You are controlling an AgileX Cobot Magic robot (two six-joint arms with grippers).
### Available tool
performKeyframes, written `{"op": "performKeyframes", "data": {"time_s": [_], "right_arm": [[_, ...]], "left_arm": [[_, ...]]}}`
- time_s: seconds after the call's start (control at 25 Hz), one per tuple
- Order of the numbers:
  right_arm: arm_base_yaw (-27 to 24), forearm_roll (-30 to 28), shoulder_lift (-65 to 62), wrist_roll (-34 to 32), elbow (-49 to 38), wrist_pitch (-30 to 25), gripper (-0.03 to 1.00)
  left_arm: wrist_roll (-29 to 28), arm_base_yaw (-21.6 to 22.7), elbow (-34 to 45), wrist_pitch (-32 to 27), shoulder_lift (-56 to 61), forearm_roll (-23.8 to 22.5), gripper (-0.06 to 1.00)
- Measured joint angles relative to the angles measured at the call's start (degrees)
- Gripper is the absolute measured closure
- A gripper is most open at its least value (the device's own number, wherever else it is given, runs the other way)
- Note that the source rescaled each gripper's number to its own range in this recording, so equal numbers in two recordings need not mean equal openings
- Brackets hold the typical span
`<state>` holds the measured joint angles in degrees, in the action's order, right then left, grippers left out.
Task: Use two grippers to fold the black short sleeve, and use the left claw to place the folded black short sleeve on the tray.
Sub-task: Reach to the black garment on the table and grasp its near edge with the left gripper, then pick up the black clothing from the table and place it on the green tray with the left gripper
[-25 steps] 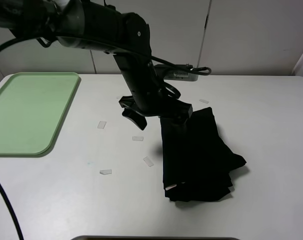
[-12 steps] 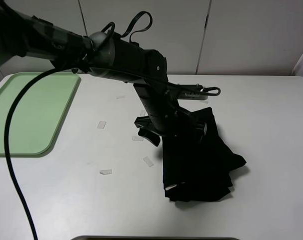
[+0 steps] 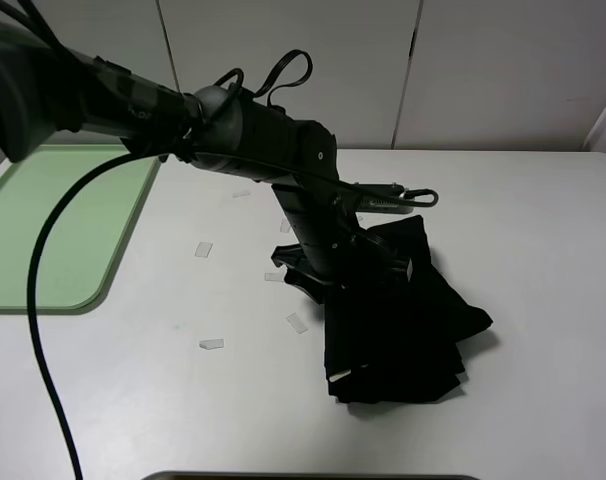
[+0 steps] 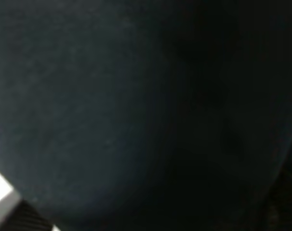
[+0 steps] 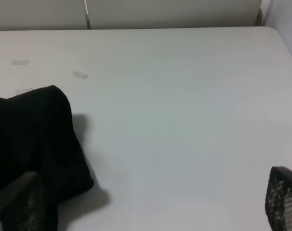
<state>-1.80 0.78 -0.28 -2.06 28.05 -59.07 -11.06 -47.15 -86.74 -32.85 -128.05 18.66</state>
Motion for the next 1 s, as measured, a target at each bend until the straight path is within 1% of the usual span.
{"op": "performKeyframes", "data": {"time_s": [0.12, 0.32, 0.52, 0.64, 0.76, 0.88, 1.0], "right_arm": [[0.0, 0.0, 0.0, 0.0, 0.0, 0.0, -0.03], [0.0, 0.0, 0.0, 0.0, 0.0, 0.0, -0.03], [0.0, 0.0, 0.0, 0.0, 0.0, 0.0, -0.03], [0.0, 0.0, 0.0, 0.0, 0.0, 0.0, -0.03], [0.0, 0.0, 0.0, 0.0, 0.0, 0.0, -0.03], [0.0, 0.0, 0.0, 0.0, 0.0, 0.0, -0.03], [0.0, 0.0, 0.0, 0.0, 0.0, 0.0, -0.03]], "left_arm": [[0.0, 0.0, 0.0, 0.0, 0.0, -1.3, 0.35], [0.0, 0.0, 0.0, 0.0, 0.0, -3.7, 0.51], [0.0, 0.0, 0.0, -0.1, 0.0, -5.4, 0.7], [0.0, 0.0, 0.0, -0.9, 0.5, -9.0, 0.72], [0.0, 0.5, 0.0, -4.0, 1.8, -14.8, 0.72], [0.0, 1.9, 0.0, -7.7, 3.7, -20.0, 0.72], [0.0, 4.1, 0.0, -11.1, 6.2, -24.1, 0.73]]}}
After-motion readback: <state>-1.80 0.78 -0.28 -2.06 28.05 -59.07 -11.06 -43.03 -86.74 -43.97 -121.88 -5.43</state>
